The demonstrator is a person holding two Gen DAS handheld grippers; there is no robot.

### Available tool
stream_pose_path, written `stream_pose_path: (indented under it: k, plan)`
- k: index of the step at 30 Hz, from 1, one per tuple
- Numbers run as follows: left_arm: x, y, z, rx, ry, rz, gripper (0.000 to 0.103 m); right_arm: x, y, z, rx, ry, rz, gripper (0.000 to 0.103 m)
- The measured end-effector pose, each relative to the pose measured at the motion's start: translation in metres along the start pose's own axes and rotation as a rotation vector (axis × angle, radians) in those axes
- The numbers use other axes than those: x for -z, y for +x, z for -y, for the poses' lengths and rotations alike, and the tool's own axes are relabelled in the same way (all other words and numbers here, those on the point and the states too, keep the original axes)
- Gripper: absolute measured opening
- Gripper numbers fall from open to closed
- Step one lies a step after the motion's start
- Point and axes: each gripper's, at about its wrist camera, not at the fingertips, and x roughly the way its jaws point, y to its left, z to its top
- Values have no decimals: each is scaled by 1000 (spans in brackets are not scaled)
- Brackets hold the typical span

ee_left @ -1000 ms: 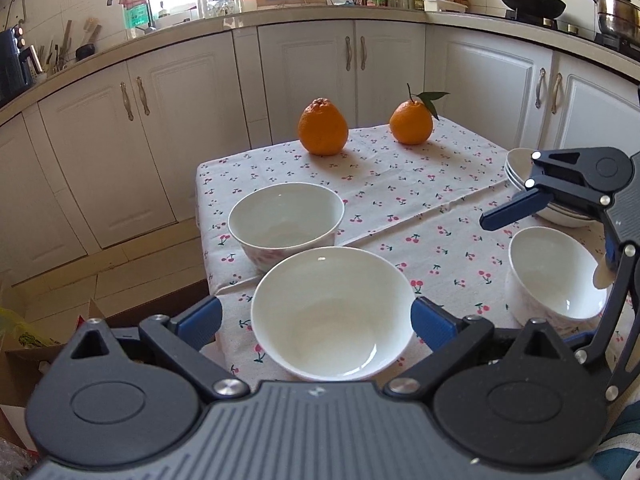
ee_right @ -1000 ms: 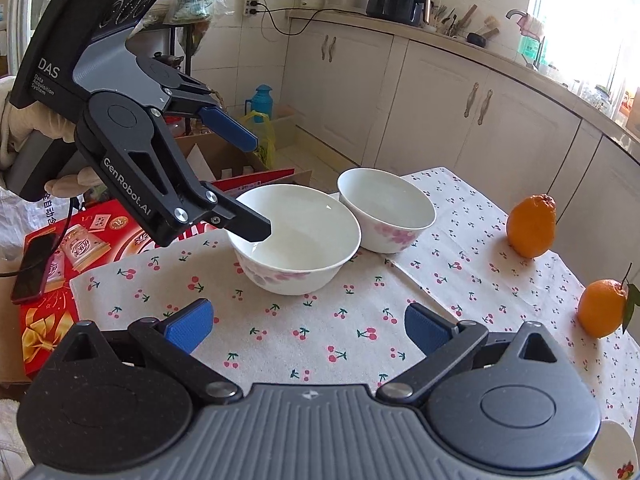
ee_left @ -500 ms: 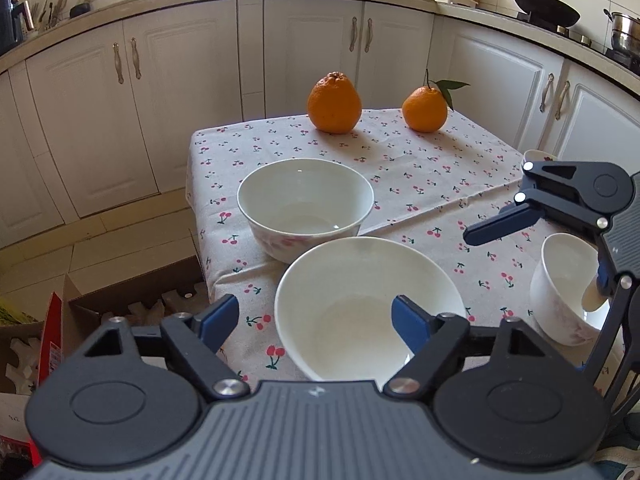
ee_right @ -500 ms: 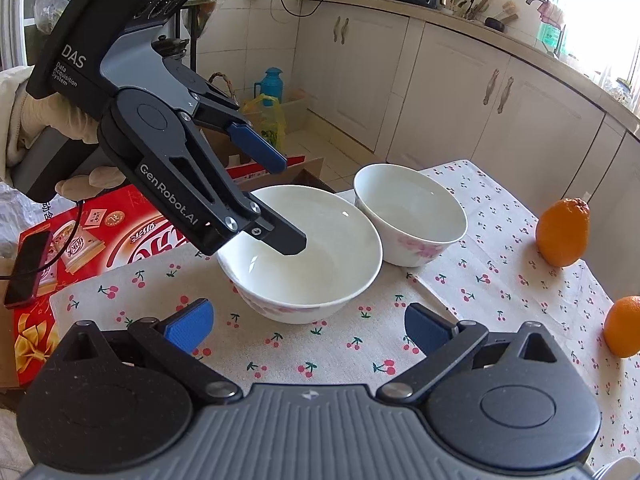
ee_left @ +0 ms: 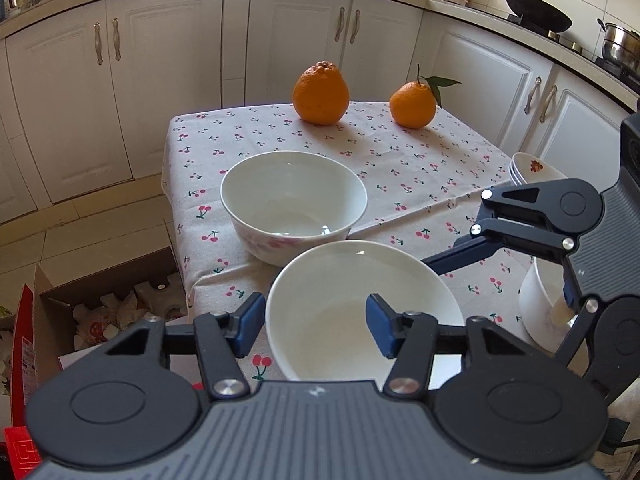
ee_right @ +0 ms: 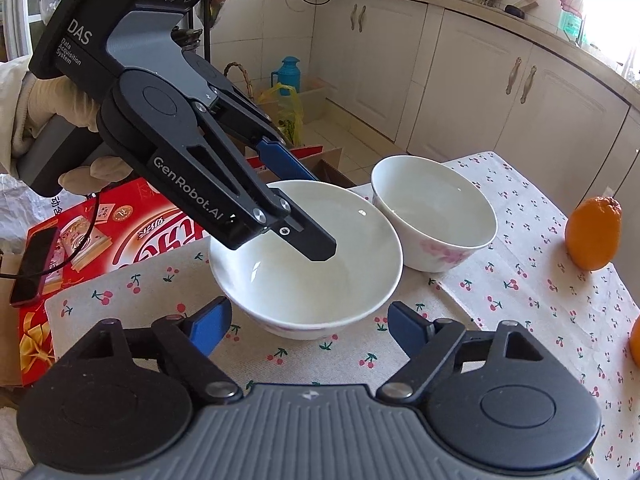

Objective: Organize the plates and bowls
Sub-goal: 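Lift the second bowl with the right gripper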

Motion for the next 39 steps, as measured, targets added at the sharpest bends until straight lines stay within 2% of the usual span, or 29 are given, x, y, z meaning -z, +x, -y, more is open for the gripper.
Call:
stream_pose_path:
  k: [11, 33, 39]
  plan:
    - [-1, 1, 0, 3, 0, -10, 48, 0, 0, -1, -6, -18, 1, 81]
    - [-4, 2, 5, 3, 10, -31, 46, 0, -1, 0, -11, -7, 0, 81]
    - [-6, -5, 15, 6, 17, -27, 46, 3, -13, 2, -23, 17, 9, 81]
